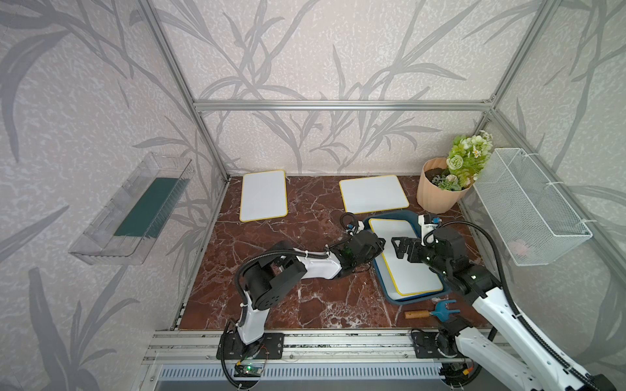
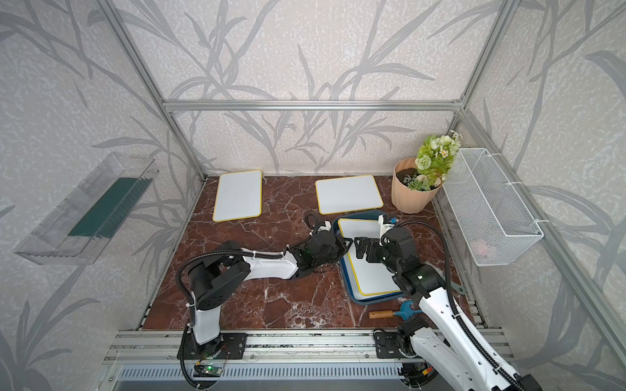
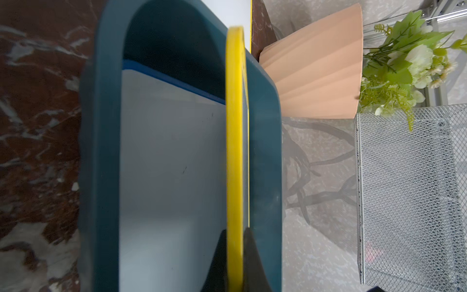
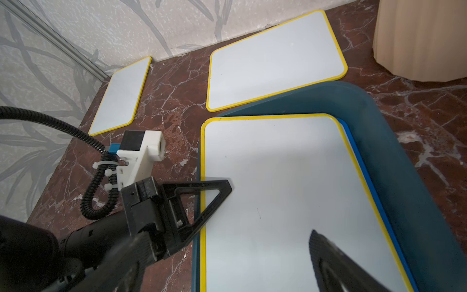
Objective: Put the whiteboard into the storage box
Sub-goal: Place the whiteboard in the storage box.
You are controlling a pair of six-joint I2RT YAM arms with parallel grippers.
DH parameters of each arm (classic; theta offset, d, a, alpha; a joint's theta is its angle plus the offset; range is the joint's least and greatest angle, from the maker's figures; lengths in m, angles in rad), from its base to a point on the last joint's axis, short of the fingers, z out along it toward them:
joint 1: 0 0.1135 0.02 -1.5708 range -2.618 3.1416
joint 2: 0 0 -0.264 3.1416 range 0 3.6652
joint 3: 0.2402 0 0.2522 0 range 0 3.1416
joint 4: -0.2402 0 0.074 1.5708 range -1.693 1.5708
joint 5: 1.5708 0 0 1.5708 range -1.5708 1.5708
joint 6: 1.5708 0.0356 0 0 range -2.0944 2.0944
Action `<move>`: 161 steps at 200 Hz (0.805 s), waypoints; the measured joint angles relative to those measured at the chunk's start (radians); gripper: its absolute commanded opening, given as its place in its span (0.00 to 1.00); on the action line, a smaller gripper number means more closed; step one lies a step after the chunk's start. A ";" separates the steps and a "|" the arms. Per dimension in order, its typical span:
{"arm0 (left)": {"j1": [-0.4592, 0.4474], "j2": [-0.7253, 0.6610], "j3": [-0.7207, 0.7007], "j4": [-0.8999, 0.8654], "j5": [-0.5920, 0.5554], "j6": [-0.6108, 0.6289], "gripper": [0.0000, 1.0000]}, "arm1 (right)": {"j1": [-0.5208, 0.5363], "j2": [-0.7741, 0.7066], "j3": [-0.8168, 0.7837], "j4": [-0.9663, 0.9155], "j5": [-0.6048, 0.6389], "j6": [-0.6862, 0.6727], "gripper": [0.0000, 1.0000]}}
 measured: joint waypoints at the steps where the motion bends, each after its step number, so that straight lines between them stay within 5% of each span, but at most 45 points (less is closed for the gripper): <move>1: 0.000 0.000 0.001 -0.002 0.000 0.000 0.04 | 0.000 0.000 0.000 0.000 0.000 0.000 0.99; 161: 0.001 -0.018 0.122 -0.329 -0.015 0.156 0.55 | -0.024 0.017 -0.012 0.022 0.010 0.026 0.99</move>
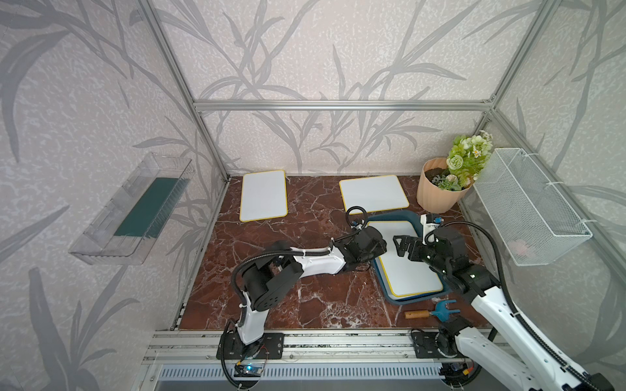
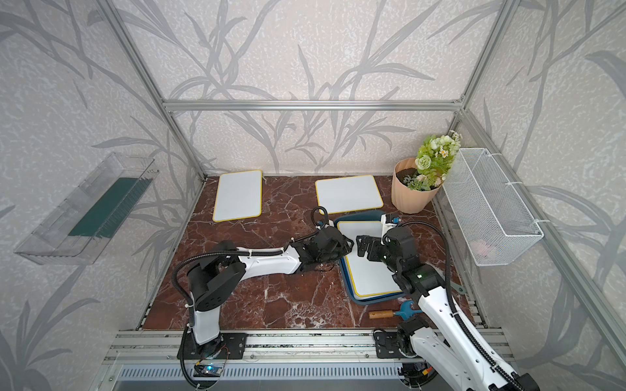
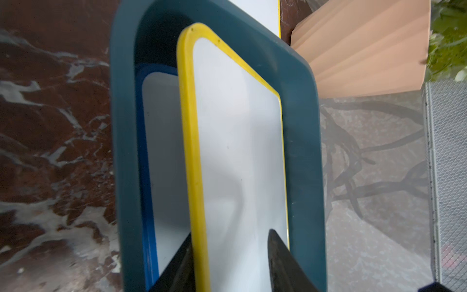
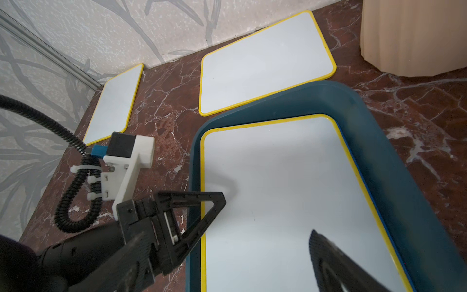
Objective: Put the whiteboard into the storage box
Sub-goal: Place the whiteboard in the storage box, then move the whiteboard to the center of the board.
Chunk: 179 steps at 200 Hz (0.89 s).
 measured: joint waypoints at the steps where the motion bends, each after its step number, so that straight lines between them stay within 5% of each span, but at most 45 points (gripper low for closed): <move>1: 0.000 0.000 0.000 -0.002 0.000 -0.001 0.55 | 0.000 0.000 0.000 0.000 0.000 0.000 0.99; 20: 0.001 -0.014 0.025 -0.056 -0.005 0.038 0.81 | 0.000 0.008 0.000 0.000 -0.002 0.003 0.99; 37: 0.000 -0.026 0.051 -0.093 -0.008 0.062 0.88 | -0.001 0.009 0.000 0.000 -0.002 0.006 0.99; 43: 0.000 -0.031 0.059 -0.113 -0.009 0.073 0.99 | -0.002 0.009 0.000 0.000 -0.002 0.007 0.99; 128: 0.026 -0.084 0.050 -0.359 -0.055 0.227 0.99 | -0.005 0.028 0.006 0.000 0.003 0.007 0.99; 179: 0.068 -0.227 -0.016 -0.379 -0.089 0.321 0.99 | -0.006 0.070 0.021 -0.002 0.010 0.000 0.99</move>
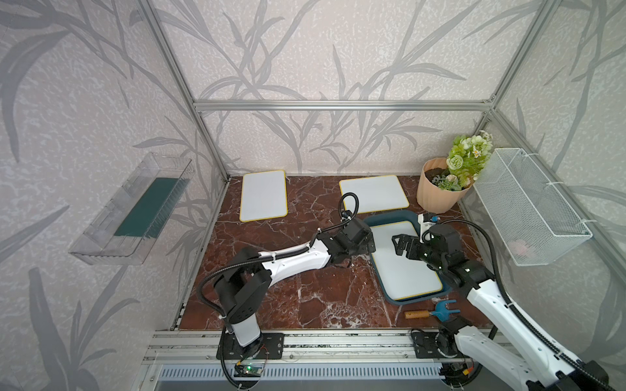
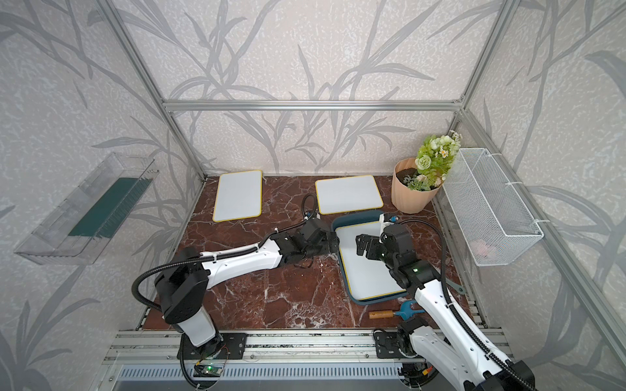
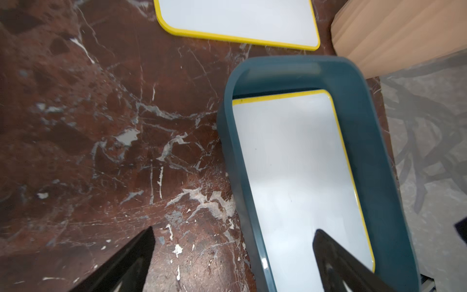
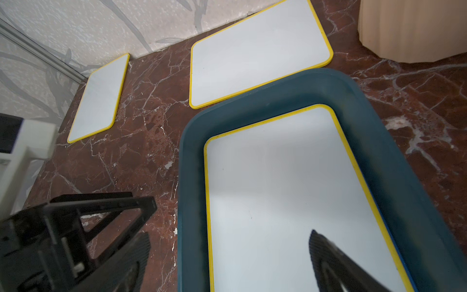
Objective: Put the whiteboard into the storage box
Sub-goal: Move the whiteboard to the center of the board.
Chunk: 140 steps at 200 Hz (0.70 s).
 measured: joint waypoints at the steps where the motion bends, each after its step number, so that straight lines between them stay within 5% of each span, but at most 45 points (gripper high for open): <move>1: 0.002 -0.003 -0.002 0.000 -0.001 0.004 0.99 | 0.000 0.001 0.000 0.000 0.000 0.000 0.99; 140: 0.316 -0.106 -0.068 -0.059 -0.084 0.197 0.99 | 0.000 0.152 0.052 0.050 -0.001 -0.085 0.99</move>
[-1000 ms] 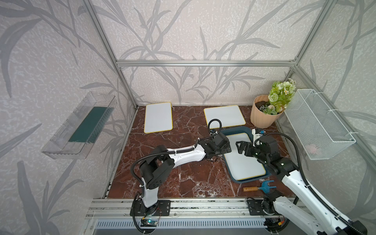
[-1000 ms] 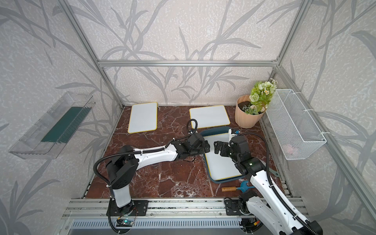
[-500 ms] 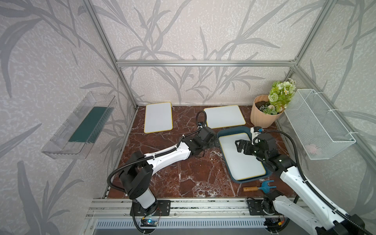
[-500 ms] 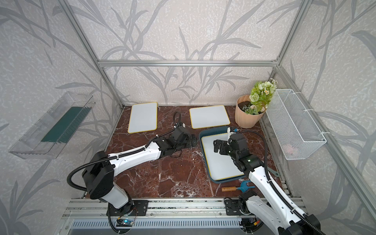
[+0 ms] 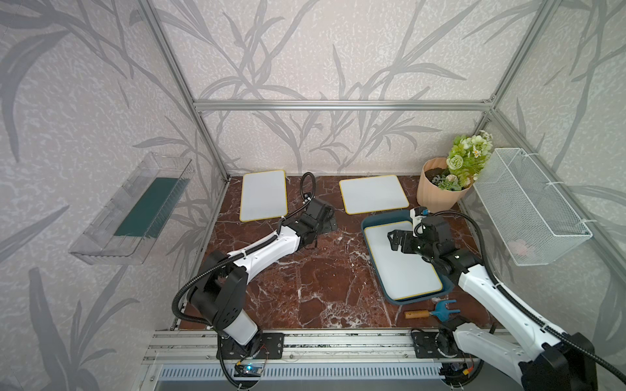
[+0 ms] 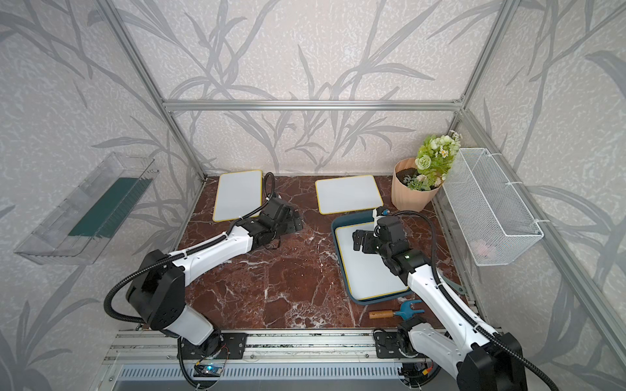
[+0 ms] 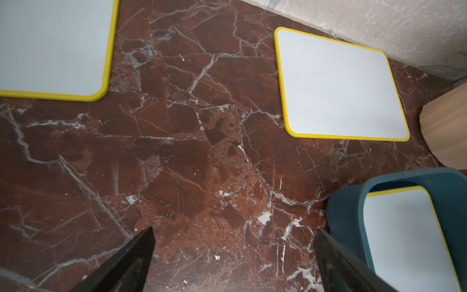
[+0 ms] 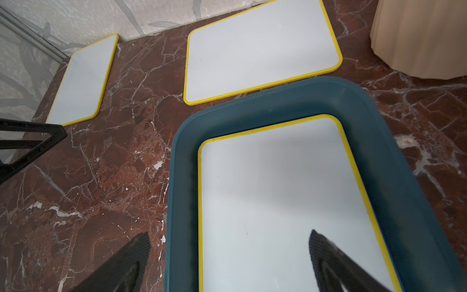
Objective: Put the whiteboard into the storage box
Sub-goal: Move the whiteboard to the center of the board.
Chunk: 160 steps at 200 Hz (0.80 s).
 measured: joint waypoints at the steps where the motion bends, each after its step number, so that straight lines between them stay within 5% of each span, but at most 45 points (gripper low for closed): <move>1: 0.002 0.003 0.002 0.000 0.000 0.002 0.99 | 0.000 0.001 0.000 0.001 0.000 0.000 0.99; 160: 0.075 0.496 0.557 -0.135 0.046 0.148 0.93 | 0.070 -0.100 -0.120 0.177 0.106 -0.014 0.99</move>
